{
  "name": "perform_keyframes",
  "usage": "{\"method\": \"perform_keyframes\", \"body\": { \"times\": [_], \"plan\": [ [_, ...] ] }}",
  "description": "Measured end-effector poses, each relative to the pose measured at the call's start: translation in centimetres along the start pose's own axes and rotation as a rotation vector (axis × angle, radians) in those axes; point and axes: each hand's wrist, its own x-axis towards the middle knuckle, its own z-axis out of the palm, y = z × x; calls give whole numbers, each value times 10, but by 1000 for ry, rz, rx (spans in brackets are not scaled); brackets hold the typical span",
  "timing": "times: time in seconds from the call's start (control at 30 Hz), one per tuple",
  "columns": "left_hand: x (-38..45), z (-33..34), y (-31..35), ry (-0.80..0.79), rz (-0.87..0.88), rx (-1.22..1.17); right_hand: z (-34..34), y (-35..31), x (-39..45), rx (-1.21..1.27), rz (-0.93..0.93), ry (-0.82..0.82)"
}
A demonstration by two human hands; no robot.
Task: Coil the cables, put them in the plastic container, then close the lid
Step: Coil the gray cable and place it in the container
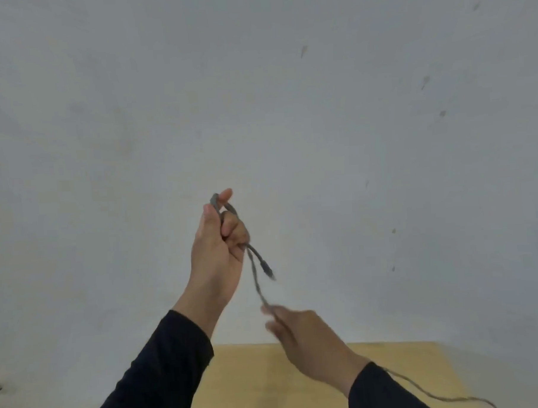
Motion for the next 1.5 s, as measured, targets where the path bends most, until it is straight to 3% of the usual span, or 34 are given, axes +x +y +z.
{"method": "perform_keyframes", "body": {
  "times": [0.07, 0.17, 0.3, 0.4, 0.6, 0.7, 0.77, 0.87, 1.0, 1.1, 1.23, 1.3, 1.37, 1.5],
  "plan": [
    [9, -11, -5, 60, 49, 257, -1, -12, -8, -70, -72, -38],
    [0, -26, -27, 6, 98, 677, -28, -34, -4, -95, -208, 70],
    [-35, -27, -48, -230, 13, 808, -80, -40, 11, 25, -247, 217],
    [-56, -17, -52, -348, -88, 710, -112, -29, 20, 255, -117, 237],
    [-56, 7, -30, -385, -252, 115, -106, -16, 34, 673, -140, 308],
    [-38, 15, -13, -326, -225, -205, -73, -7, 40, 627, -10, 376],
    [-23, 16, 3, -301, -144, -322, -48, -3, 36, 462, 60, 296],
    [-1, 12, 21, -202, -17, -228, -22, -10, 22, 328, 49, 188],
    [7, -6, 10, -49, 157, 482, -21, -34, 13, 25, -133, 141],
    [-8, -23, -10, -133, 192, 838, -40, -52, 14, -29, -263, 177],
    [-43, -31, -28, -323, 34, 839, -91, -48, 23, 178, -180, 254],
    [-58, -26, -31, -393, -76, 741, -110, -41, 27, 285, -146, 213],
    [-63, -21, -27, -416, -145, 576, -119, -37, 30, 389, -168, 192],
    [-59, -5, -8, -415, -240, 113, -117, -24, 37, 648, -165, 378]
  ]
}}
